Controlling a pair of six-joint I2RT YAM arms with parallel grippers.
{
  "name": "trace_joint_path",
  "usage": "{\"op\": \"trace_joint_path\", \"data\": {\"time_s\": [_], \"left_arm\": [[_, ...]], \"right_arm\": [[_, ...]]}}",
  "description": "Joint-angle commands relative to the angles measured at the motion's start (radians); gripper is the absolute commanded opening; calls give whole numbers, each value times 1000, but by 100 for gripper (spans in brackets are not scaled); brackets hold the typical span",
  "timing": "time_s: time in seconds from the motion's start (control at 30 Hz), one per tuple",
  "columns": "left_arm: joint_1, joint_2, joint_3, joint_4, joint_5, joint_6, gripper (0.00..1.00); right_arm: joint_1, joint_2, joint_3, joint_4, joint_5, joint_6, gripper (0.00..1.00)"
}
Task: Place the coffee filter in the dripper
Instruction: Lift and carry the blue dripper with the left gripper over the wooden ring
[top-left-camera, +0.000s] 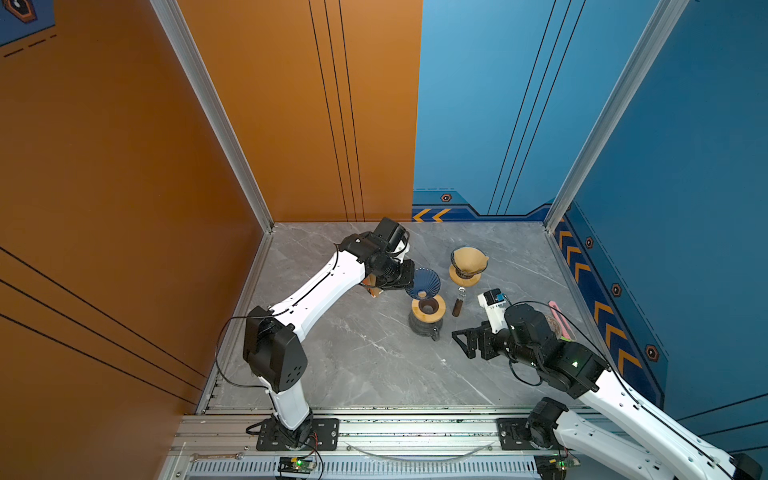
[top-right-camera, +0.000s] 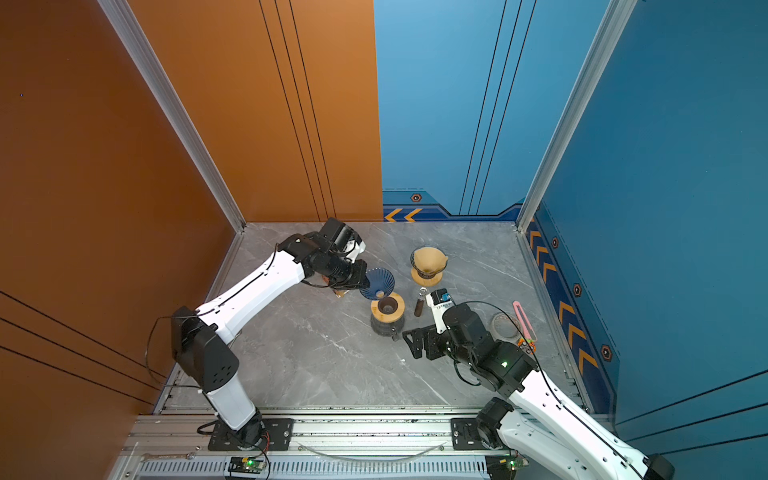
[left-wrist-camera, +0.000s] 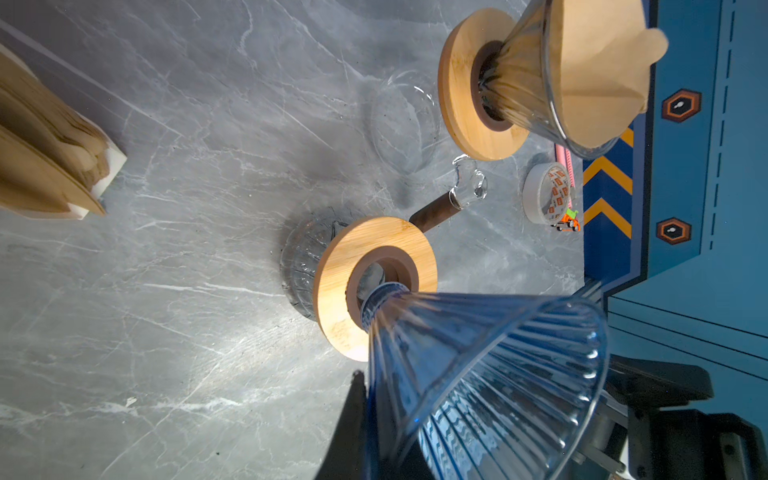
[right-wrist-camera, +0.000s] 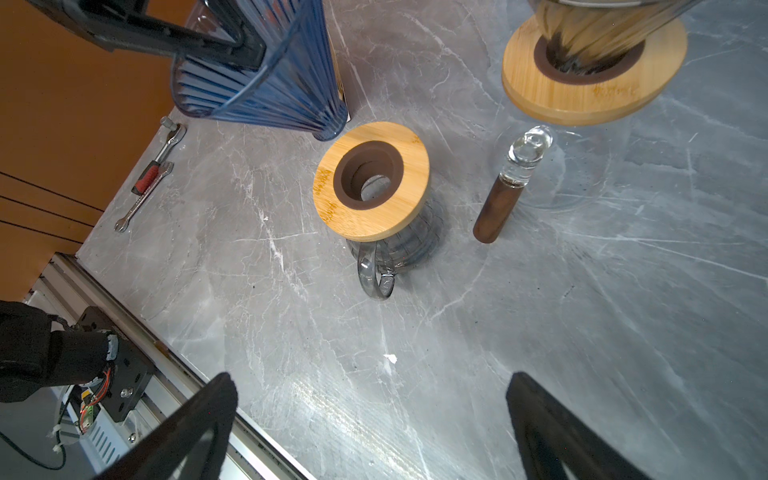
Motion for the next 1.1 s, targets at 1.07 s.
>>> {"op": "trace_joint_path", "data": {"time_s": [1.07], "left_arm": [[-63,204,211,-151,29,91,10]], "right_arm": [[-42,-71,-39,-20,-24,-7,100]]}}
